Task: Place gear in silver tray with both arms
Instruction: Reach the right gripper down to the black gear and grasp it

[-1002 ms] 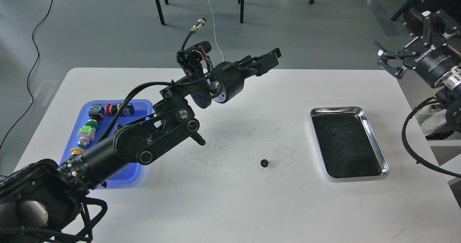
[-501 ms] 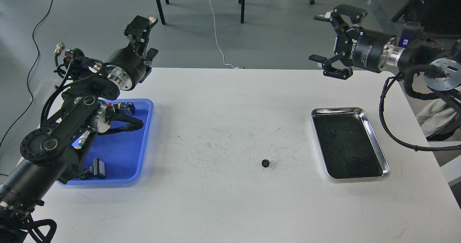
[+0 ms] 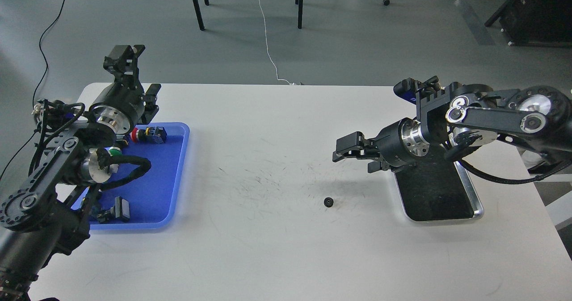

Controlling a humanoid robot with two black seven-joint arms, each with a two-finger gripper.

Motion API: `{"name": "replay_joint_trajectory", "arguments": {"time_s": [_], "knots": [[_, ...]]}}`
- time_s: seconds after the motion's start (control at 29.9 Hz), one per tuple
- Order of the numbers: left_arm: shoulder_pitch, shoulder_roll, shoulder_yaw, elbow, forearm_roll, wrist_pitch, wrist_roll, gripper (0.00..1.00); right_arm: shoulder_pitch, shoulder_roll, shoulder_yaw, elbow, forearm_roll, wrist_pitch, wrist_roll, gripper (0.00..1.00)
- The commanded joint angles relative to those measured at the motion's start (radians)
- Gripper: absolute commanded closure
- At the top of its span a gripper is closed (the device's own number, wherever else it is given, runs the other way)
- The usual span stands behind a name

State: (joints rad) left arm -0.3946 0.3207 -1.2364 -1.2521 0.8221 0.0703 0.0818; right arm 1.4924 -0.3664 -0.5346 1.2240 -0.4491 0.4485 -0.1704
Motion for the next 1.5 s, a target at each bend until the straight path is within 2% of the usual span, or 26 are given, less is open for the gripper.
{"name": "replay_joint_trajectory", "arguments": {"time_s": [0.0,0.1,0.3,0.63,0.97,1.47], "knots": [[0.0,0.003,-0.001,0.0,0.003,0.002,-0.008,0.02,0.012,0.092,-0.038,-0.053,-0.006,0.002,-0.014,0.01],[0.002,0.015,-0.001,0.0,0.003,0.002,-0.02,0.02,0.014,0.155,-0.038,-0.081,0.001,0.009,-0.014,0.01],[0.002,0.037,-0.001,0.0,0.006,0.054,-0.033,0.02,0.052,0.242,-0.07,-0.097,0.101,0.038,-0.021,0.01],[0.002,0.046,-0.005,0.0,0.006,0.057,-0.046,0.02,0.134,0.334,-0.209,-0.097,0.196,0.04,-0.118,0.01],[0.002,0.074,-0.005,0.0,0.005,0.059,-0.074,0.02,0.127,0.366,-0.257,-0.156,0.25,0.04,-0.123,0.03],[0.01,0.077,-0.005,0.0,0.0,0.057,-0.086,0.02,0.045,0.366,-0.26,-0.235,0.356,0.04,-0.118,0.05]]}}
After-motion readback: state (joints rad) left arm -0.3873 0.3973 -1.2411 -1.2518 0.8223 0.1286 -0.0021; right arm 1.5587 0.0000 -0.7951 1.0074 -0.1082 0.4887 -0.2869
